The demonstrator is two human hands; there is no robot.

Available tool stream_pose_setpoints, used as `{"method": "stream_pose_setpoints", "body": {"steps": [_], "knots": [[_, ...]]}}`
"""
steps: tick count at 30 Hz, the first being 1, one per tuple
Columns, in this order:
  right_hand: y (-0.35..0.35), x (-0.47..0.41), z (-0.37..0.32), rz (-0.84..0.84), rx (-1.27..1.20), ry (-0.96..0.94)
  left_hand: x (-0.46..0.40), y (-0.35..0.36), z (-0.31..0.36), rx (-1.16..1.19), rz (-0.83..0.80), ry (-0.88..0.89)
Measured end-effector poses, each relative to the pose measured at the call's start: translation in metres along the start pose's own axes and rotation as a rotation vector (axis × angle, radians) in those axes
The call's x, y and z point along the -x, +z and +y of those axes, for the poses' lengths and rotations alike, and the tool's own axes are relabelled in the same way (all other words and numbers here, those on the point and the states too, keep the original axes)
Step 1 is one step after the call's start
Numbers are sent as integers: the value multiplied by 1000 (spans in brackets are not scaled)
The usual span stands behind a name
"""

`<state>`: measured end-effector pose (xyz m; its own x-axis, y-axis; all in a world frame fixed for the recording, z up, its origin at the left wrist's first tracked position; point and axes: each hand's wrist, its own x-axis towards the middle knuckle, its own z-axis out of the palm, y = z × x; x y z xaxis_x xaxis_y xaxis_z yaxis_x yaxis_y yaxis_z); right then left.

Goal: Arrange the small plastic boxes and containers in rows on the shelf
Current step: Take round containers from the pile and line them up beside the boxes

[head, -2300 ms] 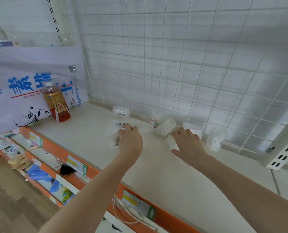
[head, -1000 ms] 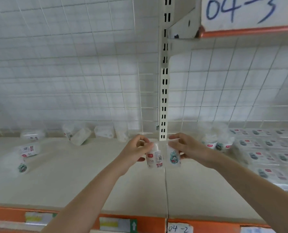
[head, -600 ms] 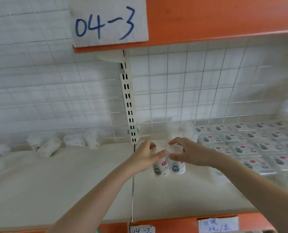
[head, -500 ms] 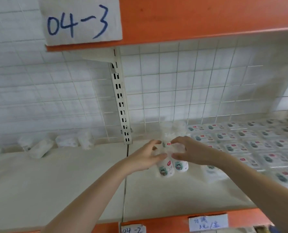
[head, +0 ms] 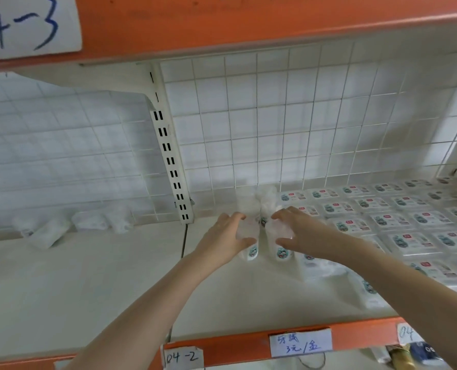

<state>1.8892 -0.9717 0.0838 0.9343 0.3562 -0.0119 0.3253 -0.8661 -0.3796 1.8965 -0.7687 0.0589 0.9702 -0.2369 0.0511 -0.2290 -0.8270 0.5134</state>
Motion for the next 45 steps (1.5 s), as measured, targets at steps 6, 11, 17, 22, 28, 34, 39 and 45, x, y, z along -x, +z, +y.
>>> {"method": "stream_pose_setpoints", "body": {"steps": [6, 11, 17, 22, 28, 34, 39, 45], "knots": [[-3, -1, 8, 30, 189, -105, -3, -2, -7, 53, 29, 10], [-5, -7, 8, 14, 151, -161, -10, -4, -11, 100, 11, 63], [3, -14, 14, 84, 196, -187, -13, 3, -14, 180, 39, 75], [4, -18, 13, 136, 286, -151, -17, 9, -13, 179, 74, 83], [6, -20, 11, 144, 310, -133, -18, 13, -12, 164, 124, 90], [-4, -22, 15, 62, 178, -96, -19, 19, -10, 143, 189, 89], [-6, -25, 14, 39, 184, -68, -20, 18, -11, 195, 206, 76], [-3, -22, 19, 48, 134, -77, -19, 13, -10, 307, 97, 64]]}}
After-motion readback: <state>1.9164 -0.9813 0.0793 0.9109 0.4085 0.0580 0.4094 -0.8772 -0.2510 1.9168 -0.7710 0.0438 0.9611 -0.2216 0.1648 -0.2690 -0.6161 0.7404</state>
